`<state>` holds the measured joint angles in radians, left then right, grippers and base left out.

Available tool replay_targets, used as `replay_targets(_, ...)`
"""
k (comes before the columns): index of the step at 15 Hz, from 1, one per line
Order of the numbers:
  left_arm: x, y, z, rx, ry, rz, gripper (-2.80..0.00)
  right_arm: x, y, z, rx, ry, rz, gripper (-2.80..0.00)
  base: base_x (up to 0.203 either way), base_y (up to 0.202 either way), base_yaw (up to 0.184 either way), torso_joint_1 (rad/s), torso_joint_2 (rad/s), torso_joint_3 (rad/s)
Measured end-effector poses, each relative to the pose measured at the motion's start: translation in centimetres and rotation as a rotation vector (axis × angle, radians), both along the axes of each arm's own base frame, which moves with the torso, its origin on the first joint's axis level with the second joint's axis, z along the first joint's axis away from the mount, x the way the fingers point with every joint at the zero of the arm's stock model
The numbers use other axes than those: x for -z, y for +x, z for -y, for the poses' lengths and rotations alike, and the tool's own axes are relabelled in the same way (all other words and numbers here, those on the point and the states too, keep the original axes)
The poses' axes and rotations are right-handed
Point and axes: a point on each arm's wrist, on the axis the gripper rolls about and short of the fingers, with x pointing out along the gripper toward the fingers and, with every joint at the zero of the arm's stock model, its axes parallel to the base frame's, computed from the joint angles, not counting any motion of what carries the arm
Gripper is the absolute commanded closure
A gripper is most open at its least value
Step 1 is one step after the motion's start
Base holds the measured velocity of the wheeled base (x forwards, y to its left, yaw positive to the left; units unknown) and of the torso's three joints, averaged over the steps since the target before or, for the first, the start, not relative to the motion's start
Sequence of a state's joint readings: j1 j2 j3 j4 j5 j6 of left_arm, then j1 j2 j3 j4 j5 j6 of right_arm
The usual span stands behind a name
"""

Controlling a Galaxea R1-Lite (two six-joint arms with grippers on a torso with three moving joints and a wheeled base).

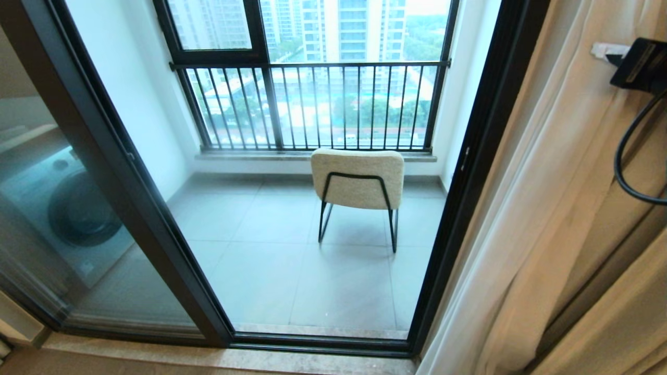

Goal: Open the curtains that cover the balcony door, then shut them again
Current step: Close the inner curtains on both sides

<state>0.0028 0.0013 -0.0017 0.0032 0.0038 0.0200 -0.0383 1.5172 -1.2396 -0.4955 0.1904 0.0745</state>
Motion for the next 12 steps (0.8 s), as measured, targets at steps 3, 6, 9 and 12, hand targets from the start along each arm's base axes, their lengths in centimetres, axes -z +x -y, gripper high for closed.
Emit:
replay_targets(3, 0.0, 0.0, 0.0, 0.000, 0.000, 0.000, 0.00, -0.1, -0.2, 0.1, 0.036, 0.026, 0.002, 0.00, 0.000, 0.000, 0.000, 0.000, 0.00, 0.000)
replay_targets(6, 0.0, 0.0, 0.0, 0.000, 0.000, 0.000, 0.00, -0.3, -0.5, 0.1, 0.059, 0.041, 0.008, 0.00, 0.000, 0.000, 0.000, 0.000, 0.00, 0.000)
replay_targets(9, 0.0, 0.0, 0.0, 0.000, 0.000, 0.000, 0.00, -1.0, -0.9, 0.2, 0.063, 0.041, 0.074, 0.00, 0.000, 0.000, 0.000, 0.000, 0.00, 0.000)
replay_targets(12, 0.0, 0.0, 0.0, 0.000, 0.000, 0.000, 0.00, -1.0, -1.2, 0.2, 0.063, 0.043, 0.106, 0.00, 0.000, 0.000, 0.000, 0.000, 0.00, 0.000)
